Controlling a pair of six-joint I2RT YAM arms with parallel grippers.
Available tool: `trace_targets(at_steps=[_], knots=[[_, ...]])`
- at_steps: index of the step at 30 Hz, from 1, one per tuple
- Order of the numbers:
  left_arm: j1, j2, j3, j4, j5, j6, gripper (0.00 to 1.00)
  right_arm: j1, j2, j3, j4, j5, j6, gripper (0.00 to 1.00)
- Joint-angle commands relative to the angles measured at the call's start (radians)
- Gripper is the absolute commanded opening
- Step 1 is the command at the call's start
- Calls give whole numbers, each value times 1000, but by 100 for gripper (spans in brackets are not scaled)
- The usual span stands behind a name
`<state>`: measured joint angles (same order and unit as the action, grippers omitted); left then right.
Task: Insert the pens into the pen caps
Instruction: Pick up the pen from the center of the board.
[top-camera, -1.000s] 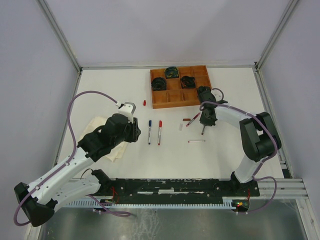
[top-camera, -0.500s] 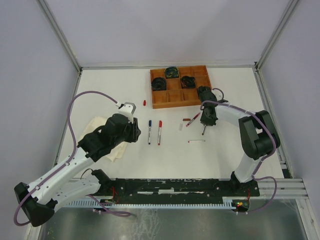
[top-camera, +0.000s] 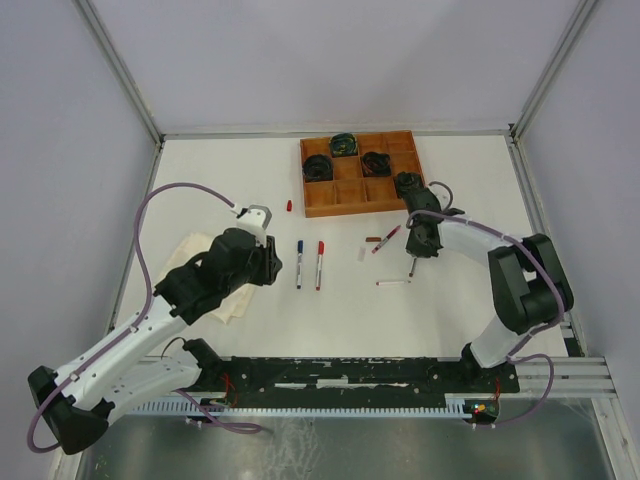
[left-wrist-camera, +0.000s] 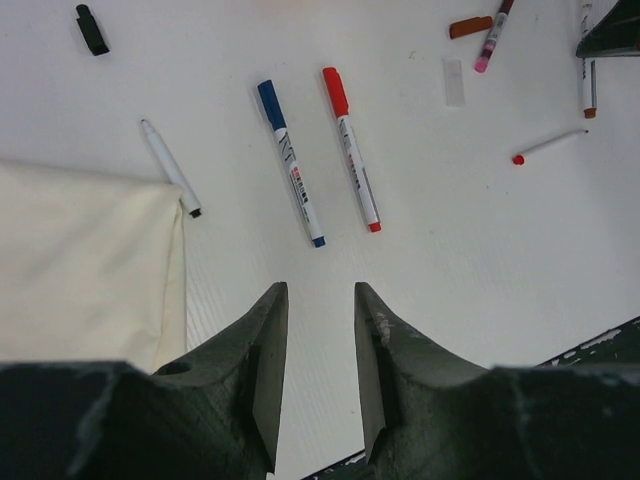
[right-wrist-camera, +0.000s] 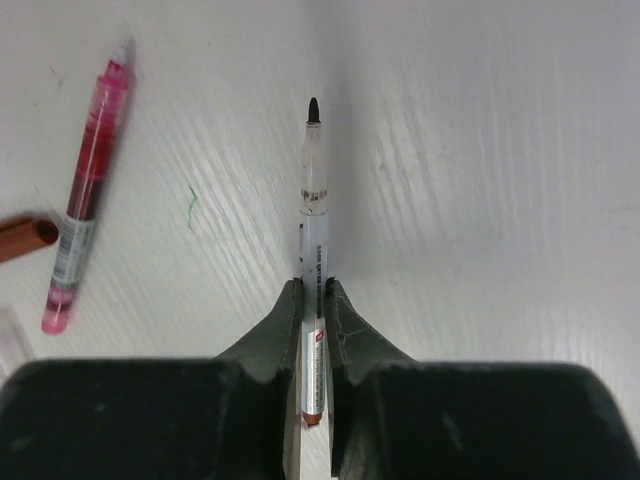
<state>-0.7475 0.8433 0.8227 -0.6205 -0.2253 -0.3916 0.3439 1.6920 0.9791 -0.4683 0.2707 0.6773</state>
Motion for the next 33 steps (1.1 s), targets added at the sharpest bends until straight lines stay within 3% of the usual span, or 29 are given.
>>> trace_targets(at_steps=[1, 9, 17, 25, 33], knots=[[2, -41, -10, 67, 52, 40, 38, -5, -162, -62, 63, -9, -35, 9], [2, -113, -56, 215, 233, -16, 38, 17, -421, -161, 140, -216, 6, 9], [2, -76, -67, 334, 326, -76, 42, 175, -612, -236, 248, -243, 172, 9], [2, -36, -86, 435, 399, -136, 47, 374, -654, -260, 385, -153, 338, 8], [2, -15, -101, 482, 448, -164, 50, 492, -606, -216, 503, -105, 414, 8]])
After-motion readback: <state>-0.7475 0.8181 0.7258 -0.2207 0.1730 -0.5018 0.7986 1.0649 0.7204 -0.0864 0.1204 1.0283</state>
